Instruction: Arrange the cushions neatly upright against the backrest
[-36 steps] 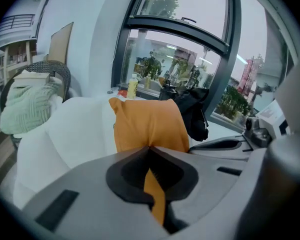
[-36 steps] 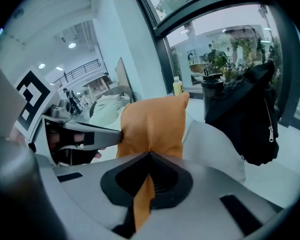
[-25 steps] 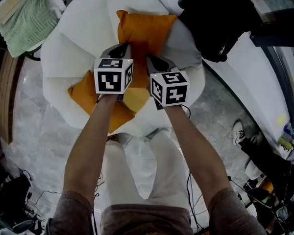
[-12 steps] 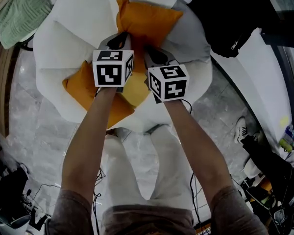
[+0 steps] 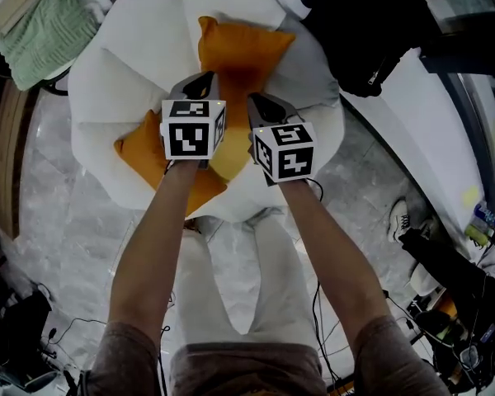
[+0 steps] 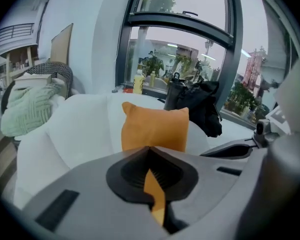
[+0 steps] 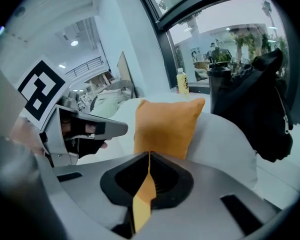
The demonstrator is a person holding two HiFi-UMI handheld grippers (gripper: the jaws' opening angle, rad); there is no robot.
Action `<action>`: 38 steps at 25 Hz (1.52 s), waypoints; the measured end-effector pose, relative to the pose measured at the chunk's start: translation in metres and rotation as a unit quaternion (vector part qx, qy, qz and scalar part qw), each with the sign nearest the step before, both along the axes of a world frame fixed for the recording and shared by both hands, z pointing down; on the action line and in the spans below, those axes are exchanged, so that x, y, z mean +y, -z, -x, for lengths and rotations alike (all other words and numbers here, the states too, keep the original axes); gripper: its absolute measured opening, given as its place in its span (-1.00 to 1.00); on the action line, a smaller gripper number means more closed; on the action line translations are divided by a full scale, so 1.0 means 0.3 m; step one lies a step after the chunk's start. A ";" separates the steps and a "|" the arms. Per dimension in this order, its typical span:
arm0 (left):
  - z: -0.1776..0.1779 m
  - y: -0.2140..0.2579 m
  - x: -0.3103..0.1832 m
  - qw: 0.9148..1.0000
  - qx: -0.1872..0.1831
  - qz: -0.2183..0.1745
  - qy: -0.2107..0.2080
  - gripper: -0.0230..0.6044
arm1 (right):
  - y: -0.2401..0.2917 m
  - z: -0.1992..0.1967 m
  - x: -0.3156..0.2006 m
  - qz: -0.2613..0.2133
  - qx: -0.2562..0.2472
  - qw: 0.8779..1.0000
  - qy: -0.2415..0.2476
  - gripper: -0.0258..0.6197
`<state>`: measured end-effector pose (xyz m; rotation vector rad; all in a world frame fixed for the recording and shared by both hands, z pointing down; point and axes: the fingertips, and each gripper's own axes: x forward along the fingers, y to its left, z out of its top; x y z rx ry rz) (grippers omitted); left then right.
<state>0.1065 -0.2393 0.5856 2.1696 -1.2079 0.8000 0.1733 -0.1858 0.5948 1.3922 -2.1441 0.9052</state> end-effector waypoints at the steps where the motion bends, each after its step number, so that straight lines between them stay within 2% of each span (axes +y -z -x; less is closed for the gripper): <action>1: 0.000 0.014 0.009 1.000 0.003 0.004 -0.001 -0.91 | 0.018 0.008 0.003 -0.001 0.001 1.000 0.003 -0.85; 4: 0.028 0.058 0.037 1.000 0.017 0.012 0.003 -0.92 | 0.061 0.056 0.012 -0.003 0.002 1.000 0.016 -0.85; 7: 0.113 0.091 0.062 0.999 0.022 0.007 0.024 -0.92 | 0.086 0.137 0.025 -0.004 0.001 0.999 0.034 -0.85; 16: 0.529 0.074 0.185 0.994 0.018 0.009 0.108 -0.86 | 0.061 0.523 0.088 0.008 0.001 0.992 0.123 -0.85; 19: 0.659 0.038 0.243 0.990 0.017 0.022 0.138 -0.75 | 0.039 0.650 0.118 0.015 0.005 0.987 0.158 -0.84; 23: 0.785 -0.020 0.326 0.985 0.022 0.040 0.168 -0.72 | -0.007 0.783 0.164 0.024 0.019 0.978 0.206 -0.84; 26: 0.848 -0.079 0.396 0.981 0.031 0.058 0.184 -0.66 | -0.053 0.843 0.198 0.032 0.039 0.971 0.232 -0.84; 32: 0.885 -0.211 0.499 0.980 0.033 0.082 0.180 -0.59 | -0.164 0.886 0.260 0.055 0.062 0.968 0.239 -0.84; 35: 0.892 -0.290 0.522 0.979 0.036 0.094 0.178 -0.56 | -0.246 0.908 0.294 0.072 0.064 0.964 0.248 -0.57; 38: 0.912 -0.377 0.551 0.977 0.035 0.104 0.180 -0.56 | -0.330 0.933 0.331 0.090 0.064 0.960 0.257 -0.57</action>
